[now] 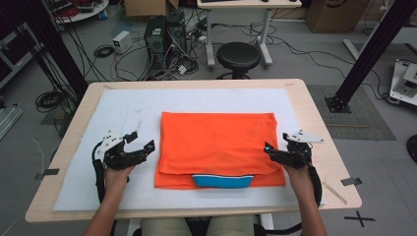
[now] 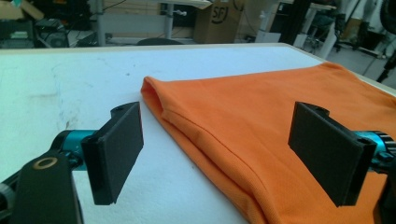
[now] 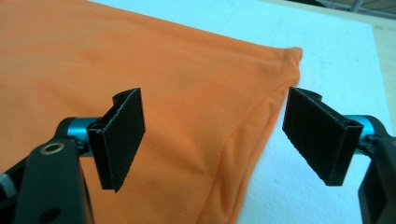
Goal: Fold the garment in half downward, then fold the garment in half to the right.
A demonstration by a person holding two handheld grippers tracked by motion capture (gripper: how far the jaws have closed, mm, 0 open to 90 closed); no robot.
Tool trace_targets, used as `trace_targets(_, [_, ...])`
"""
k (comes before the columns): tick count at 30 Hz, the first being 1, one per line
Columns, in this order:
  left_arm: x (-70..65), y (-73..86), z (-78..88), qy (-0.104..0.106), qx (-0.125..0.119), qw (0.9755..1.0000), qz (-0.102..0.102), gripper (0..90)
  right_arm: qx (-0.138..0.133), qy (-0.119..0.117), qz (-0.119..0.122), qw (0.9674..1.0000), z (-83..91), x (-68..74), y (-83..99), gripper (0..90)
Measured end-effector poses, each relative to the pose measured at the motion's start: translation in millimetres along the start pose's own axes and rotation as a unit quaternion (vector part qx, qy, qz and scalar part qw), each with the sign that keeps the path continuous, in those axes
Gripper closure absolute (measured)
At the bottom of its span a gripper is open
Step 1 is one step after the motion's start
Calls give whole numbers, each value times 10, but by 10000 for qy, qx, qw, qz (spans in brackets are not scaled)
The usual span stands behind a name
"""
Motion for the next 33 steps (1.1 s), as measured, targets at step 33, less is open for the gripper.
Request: trace_targets(33, [-154, 98, 24, 177, 524, 9984, 143, 177, 110, -116, -92, 9998, -5, 29, 7, 214])
Point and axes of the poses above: each handheld gripper's, and its own axes: z roughly backward along the jaws, y roughly out of its underside, x roughly to its left, the point moved 5 cm from there along -z, roughly forward along the jaws, and after that the axes turned 3 degrees about y, right-handed, at the moved point
